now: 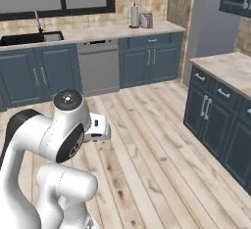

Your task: Retrieve the banana and peach from the fridge and place them into the bowl on the dining table.

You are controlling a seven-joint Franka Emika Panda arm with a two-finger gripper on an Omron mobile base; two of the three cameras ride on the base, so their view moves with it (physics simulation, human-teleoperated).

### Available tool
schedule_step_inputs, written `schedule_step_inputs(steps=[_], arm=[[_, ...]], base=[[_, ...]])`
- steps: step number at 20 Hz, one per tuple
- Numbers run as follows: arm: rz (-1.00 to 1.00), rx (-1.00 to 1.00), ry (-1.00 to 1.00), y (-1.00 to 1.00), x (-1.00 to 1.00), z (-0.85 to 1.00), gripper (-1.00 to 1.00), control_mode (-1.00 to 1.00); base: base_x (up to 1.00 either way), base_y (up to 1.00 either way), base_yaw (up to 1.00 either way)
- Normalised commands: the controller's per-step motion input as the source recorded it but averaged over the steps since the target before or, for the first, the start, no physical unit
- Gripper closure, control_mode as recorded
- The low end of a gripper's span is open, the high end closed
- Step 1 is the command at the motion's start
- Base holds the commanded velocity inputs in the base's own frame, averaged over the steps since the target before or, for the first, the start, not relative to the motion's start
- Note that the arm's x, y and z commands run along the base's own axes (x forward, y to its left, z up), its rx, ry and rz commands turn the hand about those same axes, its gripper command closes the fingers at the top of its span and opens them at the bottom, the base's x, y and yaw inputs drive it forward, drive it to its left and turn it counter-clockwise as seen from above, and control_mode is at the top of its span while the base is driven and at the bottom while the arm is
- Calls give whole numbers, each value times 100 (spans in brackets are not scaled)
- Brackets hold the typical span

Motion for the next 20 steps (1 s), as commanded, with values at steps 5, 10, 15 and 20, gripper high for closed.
schedule_step_inputs(steps=[5, 10, 15, 20], arm=[[0, 0, 0, 0, 0, 0, 100, 100], [0, 0, 0, 0, 0, 0, 100, 100], [0, 0, 0, 0, 0, 0, 100, 100], [0, 0, 0, 0, 0, 0, 100, 100]], base=[[100, 6, 1], [100, 8, 25], [97, 0, 67], [97, -2, 73]])
